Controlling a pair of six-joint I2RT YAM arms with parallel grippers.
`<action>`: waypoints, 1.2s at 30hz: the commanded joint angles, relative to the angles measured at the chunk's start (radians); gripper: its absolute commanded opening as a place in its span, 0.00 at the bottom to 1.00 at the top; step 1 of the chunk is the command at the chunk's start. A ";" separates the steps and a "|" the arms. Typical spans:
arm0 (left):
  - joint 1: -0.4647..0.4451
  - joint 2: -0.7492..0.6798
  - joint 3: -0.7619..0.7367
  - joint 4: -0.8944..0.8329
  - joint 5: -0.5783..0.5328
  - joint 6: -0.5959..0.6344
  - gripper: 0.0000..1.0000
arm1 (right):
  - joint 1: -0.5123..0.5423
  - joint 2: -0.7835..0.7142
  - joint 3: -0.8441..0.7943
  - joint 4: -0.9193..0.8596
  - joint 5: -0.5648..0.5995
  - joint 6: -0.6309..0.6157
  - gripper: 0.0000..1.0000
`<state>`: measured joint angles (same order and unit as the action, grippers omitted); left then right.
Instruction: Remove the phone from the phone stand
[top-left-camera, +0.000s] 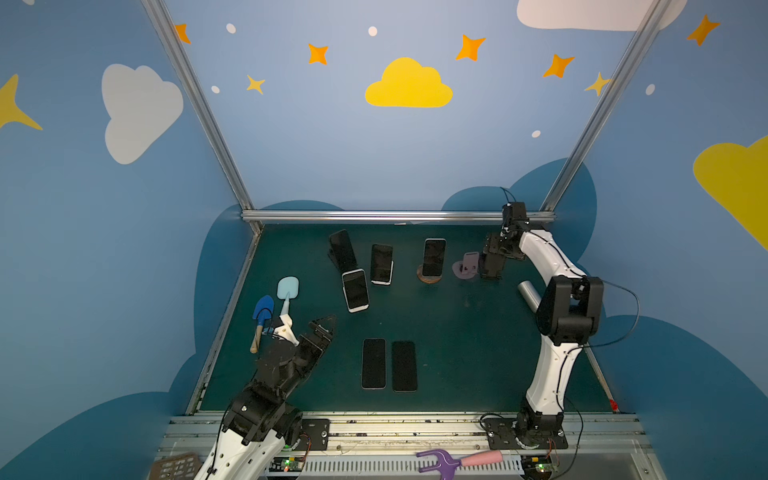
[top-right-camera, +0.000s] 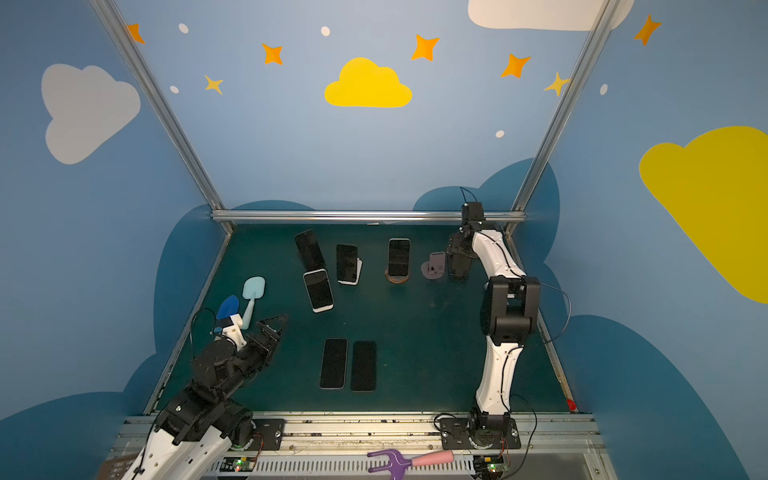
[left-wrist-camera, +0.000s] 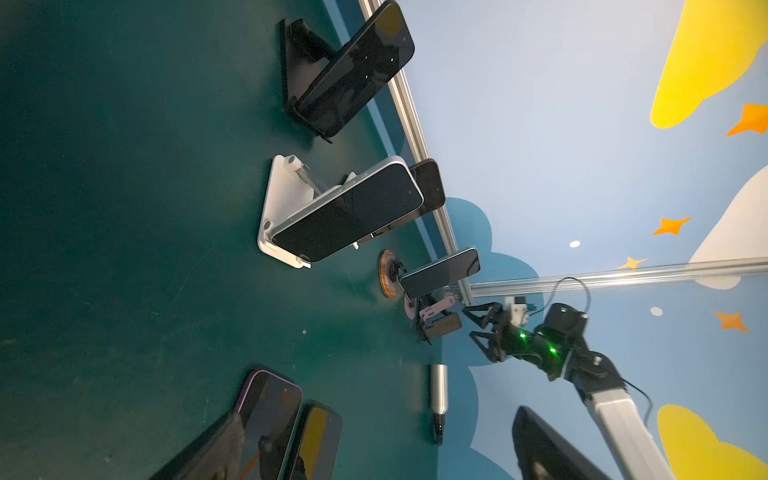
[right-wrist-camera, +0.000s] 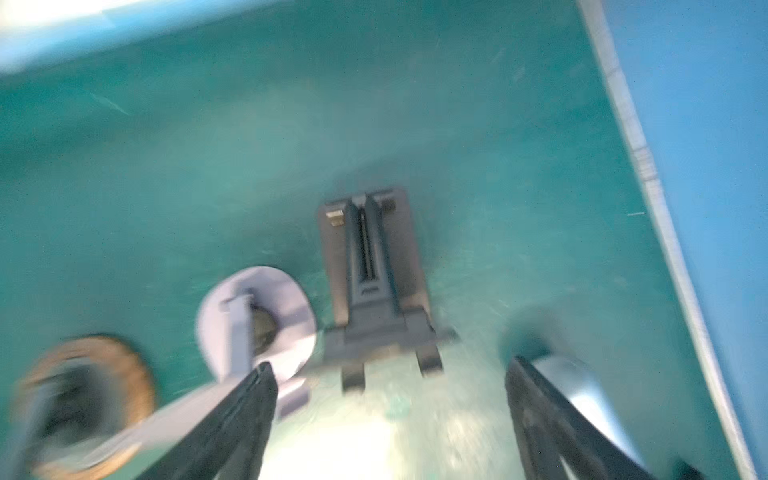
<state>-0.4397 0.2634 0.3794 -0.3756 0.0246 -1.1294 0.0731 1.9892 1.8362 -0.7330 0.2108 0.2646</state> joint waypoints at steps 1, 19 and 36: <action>-0.001 0.027 0.050 -0.055 0.018 0.059 1.00 | 0.027 -0.142 -0.005 -0.047 0.049 0.067 0.87; 0.000 -0.201 0.027 -0.334 -0.141 0.067 1.00 | 0.558 -0.749 -0.740 0.621 -0.015 0.046 0.88; 0.001 -0.264 0.005 -0.417 -0.328 0.005 1.00 | 0.934 -0.325 -0.560 0.800 0.143 0.036 0.90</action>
<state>-0.4397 0.0082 0.3977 -0.8242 -0.2504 -1.1564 0.9901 1.6363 1.2114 0.0158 0.3378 0.2840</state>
